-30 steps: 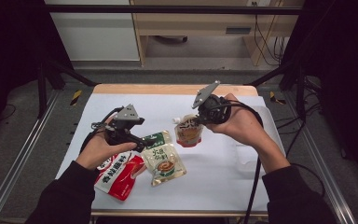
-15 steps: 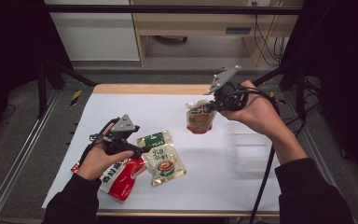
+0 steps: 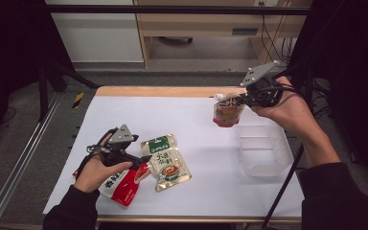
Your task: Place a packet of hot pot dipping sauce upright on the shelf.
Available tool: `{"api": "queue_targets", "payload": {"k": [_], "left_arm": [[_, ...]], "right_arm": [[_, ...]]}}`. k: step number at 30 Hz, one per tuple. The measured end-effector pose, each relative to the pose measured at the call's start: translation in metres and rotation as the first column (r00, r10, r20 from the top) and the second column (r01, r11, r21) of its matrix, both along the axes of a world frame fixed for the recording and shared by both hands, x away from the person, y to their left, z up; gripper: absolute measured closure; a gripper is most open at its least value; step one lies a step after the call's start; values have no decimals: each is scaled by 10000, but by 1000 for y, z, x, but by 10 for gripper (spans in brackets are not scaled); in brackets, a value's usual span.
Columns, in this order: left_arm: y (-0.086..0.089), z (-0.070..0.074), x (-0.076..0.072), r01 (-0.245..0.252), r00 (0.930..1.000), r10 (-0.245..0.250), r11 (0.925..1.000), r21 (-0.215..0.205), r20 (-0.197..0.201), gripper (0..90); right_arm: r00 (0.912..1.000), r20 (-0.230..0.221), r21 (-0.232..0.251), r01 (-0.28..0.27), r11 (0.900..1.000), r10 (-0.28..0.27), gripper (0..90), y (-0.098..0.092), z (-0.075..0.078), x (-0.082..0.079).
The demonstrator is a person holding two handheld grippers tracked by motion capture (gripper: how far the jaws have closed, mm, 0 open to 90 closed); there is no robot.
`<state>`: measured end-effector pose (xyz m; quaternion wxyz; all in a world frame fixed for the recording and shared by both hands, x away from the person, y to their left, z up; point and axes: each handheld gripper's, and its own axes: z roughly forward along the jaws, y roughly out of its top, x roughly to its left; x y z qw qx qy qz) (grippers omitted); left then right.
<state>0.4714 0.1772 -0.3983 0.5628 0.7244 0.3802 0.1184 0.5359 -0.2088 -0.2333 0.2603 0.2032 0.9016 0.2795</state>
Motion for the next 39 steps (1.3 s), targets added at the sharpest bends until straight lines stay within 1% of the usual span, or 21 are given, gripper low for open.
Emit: {"api": "queue_targets", "payload": {"k": [2,3,4,5,7,9,10,11,14,15,19,21,22,23,26,29,31,32,34,37,39], "left_arm": [[4,-1,-1,-17,10000,17,10000,-67,14,124],[6,-1,0,28,10000,-28,10000,-45,3,123],[9,-1,1,-39,10000,39,10000,-11,-1,120],[10,-1,2,-99,10000,99,9999,-64,11,119],[11,-1,2,-68,10000,67,9999,-158,-32,117],[13,-2,2,-71,10000,70,9999,-142,-59,113],[14,-2,2,-73,10000,72,9999,-114,-56,113],[15,-3,3,-61,10000,60,9999,-112,-71,113],[18,-6,4,-126,9998,125,9999,-57,-159,113],[20,-6,5,-182,9997,181,9998,-103,-165,113],[26,-7,8,-312,9992,310,9995,-79,-236,113],[27,-7,8,-321,9992,319,9994,-91,-230,113],[28,-7,8,-327,9992,325,9994,-79,-225,113],[29,-7,8,-319,9992,317,9995,-73,-241,113],[31,-6,9,-366,9991,363,9993,-95,-231,113],[32,-7,10,-381,9990,379,9992,-96,-256,113],[33,-8,10,-418,9988,416,9991,-74,-268,113],[34,-8,11,-439,9987,437,9990,-87,-275,113],[35,-8,11,-435,9986,432,9990,-80,-294,113],[36,-9,12,-454,9985,452,9990,-60,-324,113],[36,-10,12,-461,9984,459,9989,-60,-339,113]], "right_arm": [[9999,78,-49,99,9999,-99,891,-5,0,-1],[9998,140,-42,126,9999,-126,891,-9,-1,-1],[9998,150,-23,146,9999,-145,891,-11,-1,-1],[9998,171,-27,138,9999,-137,891,-14,-2,-1],[9995,243,5,212,9998,-212,891,-20,-3,-1],[9990,244,1,374,9993,-374,891,-29,-5,0],[9990,244,1,374,9993,-374,891,-29,-5,0],[9986,282,-6,457,9990,-457,891,-35,-7,1],[9975,288,-61,646,9979,-644,891,-45,-11,5],[9975,288,-61,646,9979,-644,891,-45,-11,5],[9955,219,110,916,9957,-919,891,-61,-23,15],[9945,147,115,1039,9945,-1041,891,-68,-29,21],[9935,128,23,1127,9936,-1127,891,-73,-34,26],[9935,128,23,1127,9936,-1127,891,-73,-34,26],[9918,108,20,1276,9918,-1276,891,-80,-40,33],[9919,93,101,1269,9919,-1270,890,-86,-48,43],[9919,128,31,1262,9920,-1262,891,-86,-49,45],[9922,137,137,1238,9922,-1240,890,-88,-52,49],[9925,110,154,1219,9924,-1220,891,-89,-53,50],[9925,64,202,1221,9923,-1223,890,-92,-59,55],[9913,18,208,1313,9911,-1314,890,-93,-62,56]]}}
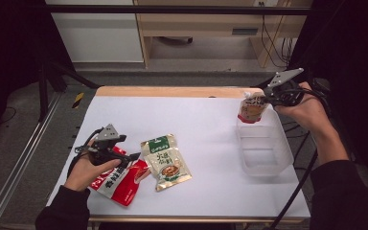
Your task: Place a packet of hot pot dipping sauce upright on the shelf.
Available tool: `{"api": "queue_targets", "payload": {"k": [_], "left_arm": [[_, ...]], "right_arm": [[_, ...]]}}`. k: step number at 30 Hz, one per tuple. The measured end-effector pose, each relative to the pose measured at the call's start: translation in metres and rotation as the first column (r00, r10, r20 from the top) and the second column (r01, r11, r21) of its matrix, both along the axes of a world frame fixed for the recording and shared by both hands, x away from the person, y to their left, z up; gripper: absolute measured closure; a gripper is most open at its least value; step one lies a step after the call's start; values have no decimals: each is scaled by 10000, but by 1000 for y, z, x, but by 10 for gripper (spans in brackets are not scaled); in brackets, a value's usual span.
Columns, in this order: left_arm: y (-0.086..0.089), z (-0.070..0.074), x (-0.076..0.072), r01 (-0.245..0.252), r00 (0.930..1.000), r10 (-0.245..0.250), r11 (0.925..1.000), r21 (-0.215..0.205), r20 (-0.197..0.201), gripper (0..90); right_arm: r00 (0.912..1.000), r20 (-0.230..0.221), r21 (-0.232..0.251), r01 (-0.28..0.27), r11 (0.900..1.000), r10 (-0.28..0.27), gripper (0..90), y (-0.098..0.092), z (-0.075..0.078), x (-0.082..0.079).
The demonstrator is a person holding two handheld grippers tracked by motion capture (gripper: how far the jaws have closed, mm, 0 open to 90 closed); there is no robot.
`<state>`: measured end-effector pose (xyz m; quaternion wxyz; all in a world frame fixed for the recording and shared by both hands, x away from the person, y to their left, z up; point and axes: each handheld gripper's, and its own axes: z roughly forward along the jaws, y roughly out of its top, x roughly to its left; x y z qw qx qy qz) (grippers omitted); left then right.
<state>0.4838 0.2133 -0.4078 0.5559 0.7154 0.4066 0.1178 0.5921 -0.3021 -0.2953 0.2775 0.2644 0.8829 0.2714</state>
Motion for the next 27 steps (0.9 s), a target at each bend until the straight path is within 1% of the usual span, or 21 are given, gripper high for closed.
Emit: {"api": "queue_targets", "payload": {"k": [3,5,11,14,15,16,17,19,21,23,27], "left_arm": [[0,-1,0,20,10000,-20,10000,29,-17,113],[0,0,0,15,10000,-15,10000,-10,-21,113],[-1,-2,1,14,10000,-14,10000,38,-50,113],[-1,-3,0,24,10000,-24,10000,43,-75,113],[-1,-3,0,14,10000,-14,10000,51,-95,113],[-1,-3,0,20,10000,-20,10000,74,-76,113],[-1,-3,1,6,10000,-6,10000,74,-88,113],[-1,-4,1,-2,10000,3,10000,89,-98,113],[-1,-5,1,14,9999,-12,10000,89,-114,113],[-1,-5,1,26,9999,-23,9999,162,-141,113],[-3,-7,1,60,9998,-56,9998,169,-181,112]], "right_arm": [[9999,-118,57,10,10000,-9,889,-4,-7,3],[9999,-102,33,21,10000,-21,890,-5,-9,4],[9995,-302,85,55,9999,-52,889,-8,-19,5],[9989,-448,24,105,9999,-103,889,-8,-25,5],[9985,-529,-17,146,9999,-146,888,-7,-30,6],[9985,-529,-17,146,9999,-146,888,-7,-30,6],[9983,-566,86,114,9999,-109,888,-7,-32,6],[9978,-634,35,181,9998,-178,888,-6,-35,6],[9975,-702,156,115,9998,-104,888,-4,-38,7],[9973,-730,107,129,9999,-121,887,-3,-40,8],[9963,-853,105,144,9998,-135,887,-2,-45,9]]}}
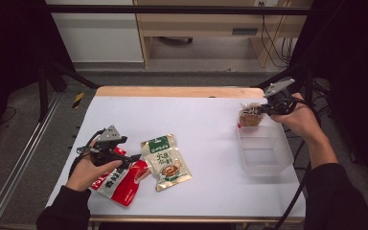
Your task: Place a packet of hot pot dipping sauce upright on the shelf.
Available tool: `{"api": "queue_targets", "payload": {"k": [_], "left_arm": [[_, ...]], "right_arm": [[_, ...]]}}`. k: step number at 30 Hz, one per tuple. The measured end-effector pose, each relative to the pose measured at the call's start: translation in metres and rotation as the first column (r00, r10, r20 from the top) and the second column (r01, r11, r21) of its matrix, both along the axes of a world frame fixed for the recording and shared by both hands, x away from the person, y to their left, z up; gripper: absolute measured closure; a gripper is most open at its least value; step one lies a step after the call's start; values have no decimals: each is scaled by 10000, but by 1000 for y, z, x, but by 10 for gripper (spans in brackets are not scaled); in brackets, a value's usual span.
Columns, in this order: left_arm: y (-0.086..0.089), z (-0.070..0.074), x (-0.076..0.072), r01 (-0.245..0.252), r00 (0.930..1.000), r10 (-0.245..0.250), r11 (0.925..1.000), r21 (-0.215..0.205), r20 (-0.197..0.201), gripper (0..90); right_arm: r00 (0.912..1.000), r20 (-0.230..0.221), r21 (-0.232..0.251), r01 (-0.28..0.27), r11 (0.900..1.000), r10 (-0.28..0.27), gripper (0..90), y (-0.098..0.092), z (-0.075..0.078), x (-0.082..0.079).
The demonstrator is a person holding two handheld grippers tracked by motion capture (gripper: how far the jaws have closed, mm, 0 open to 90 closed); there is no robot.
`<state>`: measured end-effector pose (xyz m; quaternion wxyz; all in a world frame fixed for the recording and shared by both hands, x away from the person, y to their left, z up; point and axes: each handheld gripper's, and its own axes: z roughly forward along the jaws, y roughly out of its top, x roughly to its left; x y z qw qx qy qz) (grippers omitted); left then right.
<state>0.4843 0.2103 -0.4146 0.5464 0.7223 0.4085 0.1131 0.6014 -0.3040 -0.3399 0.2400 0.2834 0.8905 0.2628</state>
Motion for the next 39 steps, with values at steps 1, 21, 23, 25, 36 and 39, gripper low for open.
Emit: {"api": "queue_targets", "payload": {"k": [1,21,23,25,36,39], "left_arm": [[0,0,0,12,10000,-12,10000,22,9,112],[-6,1,0,66,10000,-65,9999,-118,23,113],[-5,2,0,62,10000,-62,9999,-132,29,112],[-4,2,0,42,10000,-42,9999,-119,39,112],[-4,1,0,48,10000,-48,10000,-61,1,112],[-4,1,0,16,10000,-16,10000,-72,6,112]], "right_arm": [[10000,-28,-54,47,10000,-47,887,1,-1,0],[9990,-235,482,391,9981,-380,874,-7,-13,4],[9987,-270,541,440,9976,-426,866,-8,-13,4],[9986,-291,563,465,9973,-449,859,-8,-13,4],[9966,-324,762,785,9940,-762,552,-6,-7,-2],[9954,-4,775,951,9924,-954,460,-4,-1,-6]]}}
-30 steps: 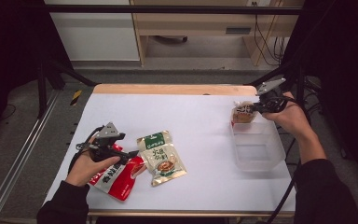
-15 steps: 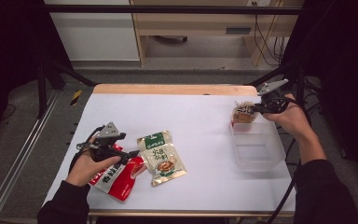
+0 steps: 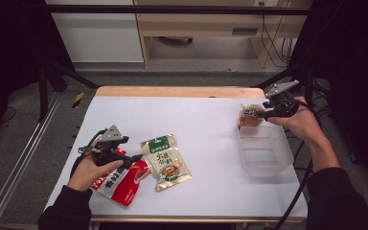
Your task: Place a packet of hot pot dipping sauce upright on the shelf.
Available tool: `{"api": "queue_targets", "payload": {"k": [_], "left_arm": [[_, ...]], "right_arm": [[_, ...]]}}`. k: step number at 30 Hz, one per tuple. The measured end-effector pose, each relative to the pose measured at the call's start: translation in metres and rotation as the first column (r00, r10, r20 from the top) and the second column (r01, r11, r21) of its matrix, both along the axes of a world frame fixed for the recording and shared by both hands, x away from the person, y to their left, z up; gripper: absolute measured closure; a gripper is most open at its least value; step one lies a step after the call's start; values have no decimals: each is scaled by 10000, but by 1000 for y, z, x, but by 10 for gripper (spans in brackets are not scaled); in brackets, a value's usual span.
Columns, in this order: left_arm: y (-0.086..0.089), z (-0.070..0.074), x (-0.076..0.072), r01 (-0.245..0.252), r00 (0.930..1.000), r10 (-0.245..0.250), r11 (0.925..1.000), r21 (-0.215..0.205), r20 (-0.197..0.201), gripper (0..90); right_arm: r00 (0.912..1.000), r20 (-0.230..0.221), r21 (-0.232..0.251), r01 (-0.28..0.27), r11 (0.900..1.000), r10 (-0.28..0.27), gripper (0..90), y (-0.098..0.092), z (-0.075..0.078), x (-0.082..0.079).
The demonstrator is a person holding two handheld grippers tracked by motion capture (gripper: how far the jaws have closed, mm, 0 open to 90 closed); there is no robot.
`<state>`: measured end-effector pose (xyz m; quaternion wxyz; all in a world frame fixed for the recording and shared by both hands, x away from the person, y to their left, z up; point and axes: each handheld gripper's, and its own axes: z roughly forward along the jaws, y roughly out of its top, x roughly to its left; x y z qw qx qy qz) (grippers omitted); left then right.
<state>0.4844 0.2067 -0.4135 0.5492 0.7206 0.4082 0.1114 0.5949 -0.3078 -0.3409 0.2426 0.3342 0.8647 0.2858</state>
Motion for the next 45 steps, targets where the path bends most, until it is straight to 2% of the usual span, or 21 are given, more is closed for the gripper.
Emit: {"api": "queue_targets", "payload": {"k": [3,8,10,14,18,21,23,28,32,36,40,45], "left_arm": [[0,-1,0,4,10000,-4,10000,59,9,112],[-1,-2,0,-7,10000,7,10000,61,15,109],[-1,-2,0,26,10000,-26,9999,107,0,108],[-3,-3,0,40,10000,-40,9999,102,-11,104],[-6,-5,-1,115,9999,-114,9998,156,-53,97],[-8,-5,-1,143,9999,-142,9998,141,-9,93],[-8,-6,-1,167,9999,-167,9997,202,4,92],[-10,-6,-1,140,9998,-142,9997,191,113,82],[-9,-3,-1,136,9998,-138,9998,146,166,79],[-7,-2,0,140,9997,-142,9998,103,196,78],[-6,-4,0,98,9997,-104,9996,255,222,80],[-7,-5,1,80,9995,-90,9994,337,298,90]], "right_arm": [[9991,410,133,137,9998,-142,388,2,7,-6],[9921,1218,152,278,9995,-295,289,18,25,-26],[9906,1289,60,447,9990,-451,243,28,31,-36],[9825,1851,317,130,9994,-187,212,50,42,-59],[9742,2252,578,-262,9980,125,189,77,44,-80],[9731,2248,665,-668,9955,502,180,97,40,-94],[9762,2054,745,-866,9934,697,173,114,34,-103],[9756,1808,548,-1368,9891,1249,192,147,15,-115],[9720,1611,695,-1839,9805,1709,227,170,1,-122],[9692,1522,653,-2054,9765,1937,232,191,-12,-127],[9723,1357,607,-2000,9779,1905,224,208,-27,-127],[9724,1224,882,-2100,9737,1986,245,219,-46,-126]]}}
